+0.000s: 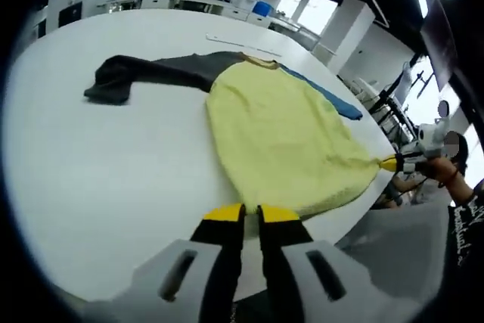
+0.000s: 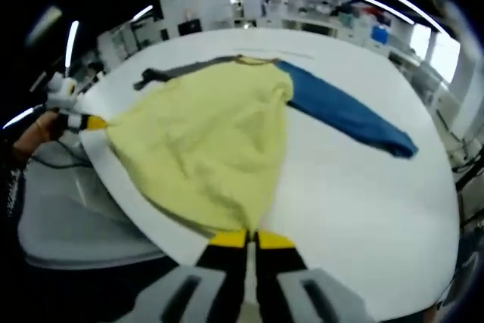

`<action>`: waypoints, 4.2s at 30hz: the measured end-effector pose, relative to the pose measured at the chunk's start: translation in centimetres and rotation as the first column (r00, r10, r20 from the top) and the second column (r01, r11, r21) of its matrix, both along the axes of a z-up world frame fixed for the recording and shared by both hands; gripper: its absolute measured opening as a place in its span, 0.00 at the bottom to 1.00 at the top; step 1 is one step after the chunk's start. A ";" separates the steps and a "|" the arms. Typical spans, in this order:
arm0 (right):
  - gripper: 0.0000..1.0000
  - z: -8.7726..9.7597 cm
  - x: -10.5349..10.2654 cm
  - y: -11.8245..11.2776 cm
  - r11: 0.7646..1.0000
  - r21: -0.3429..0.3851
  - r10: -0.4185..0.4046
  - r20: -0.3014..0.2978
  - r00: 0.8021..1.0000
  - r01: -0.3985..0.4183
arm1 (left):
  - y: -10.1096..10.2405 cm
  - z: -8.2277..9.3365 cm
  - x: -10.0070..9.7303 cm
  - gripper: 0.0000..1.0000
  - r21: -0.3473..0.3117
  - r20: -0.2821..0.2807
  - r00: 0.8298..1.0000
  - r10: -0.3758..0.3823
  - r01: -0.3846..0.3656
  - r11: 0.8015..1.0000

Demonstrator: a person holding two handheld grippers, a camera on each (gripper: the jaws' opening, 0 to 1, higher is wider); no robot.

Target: Fold the garment on the visible template until the final outline fits inside the template.

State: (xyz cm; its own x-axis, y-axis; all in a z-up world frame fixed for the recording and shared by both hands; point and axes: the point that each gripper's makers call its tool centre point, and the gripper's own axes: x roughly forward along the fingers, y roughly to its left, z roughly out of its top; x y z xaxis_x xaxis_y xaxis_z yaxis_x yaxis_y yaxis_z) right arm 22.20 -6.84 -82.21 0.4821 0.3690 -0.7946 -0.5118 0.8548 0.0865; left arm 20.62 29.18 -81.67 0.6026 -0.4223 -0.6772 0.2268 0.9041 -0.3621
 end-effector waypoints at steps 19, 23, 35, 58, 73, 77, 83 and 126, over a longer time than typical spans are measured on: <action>0.17 0.0 1.6 0.4 0.994 0.061 -0.090 -0.052 0.995 0.093 | -1.6 -1.2 -1.0 0.16 0.025 0.012 0.980 -0.198 0.198 0.980; 0.17 0.7 1.1 0.7 0.992 0.079 -0.094 -0.077 0.993 0.100 | -1.7 -1.2 -1.5 0.11 0.018 -0.016 0.978 -0.207 0.207 0.978; 0.15 -2.0 0.8 -0.2 0.985 -0.002 -0.171 -0.150 0.974 0.173 | -1.1 -1.5 -1.2 0.02 -0.025 -0.035 0.988 -0.152 0.151 0.988; 0.00 -1.9 -0.5 -0.9 0.979 -0.002 -0.201 -0.220 0.955 0.205 | -1.0 -2.6 -3.7 0.00 -0.014 -0.333 0.937 -0.106 0.108 0.994; 0.12 -2.3 -0.6 -0.9 0.985 -0.005 -0.170 -0.184 0.968 0.172 | -1.1 -2.6 -3.4 0.18 0.106 -0.219 0.965 -0.147 0.174 0.979; 0.27 -1.4 0.4 -0.7 0.985 0.036 -0.163 -0.116 0.980 0.168 | -1.5 -1.9 -2.8 0.33 0.146 -0.126 0.972 -0.196 0.214 0.966; 0.48 -0.5 2.0 -0.9 0.981 0.085 -0.172 -0.038 0.984 0.175 | -1.8 -0.4 -1.3 0.53 0.194 0.011 0.977 -0.212 0.206 0.959; 0.33 -0.5 17.7 -17.3 0.816 0.153 -0.575 0.120 0.809 0.558 | 0.1 2.5 2.7 0.99 0.263 0.245 0.941 -0.235 0.169 0.950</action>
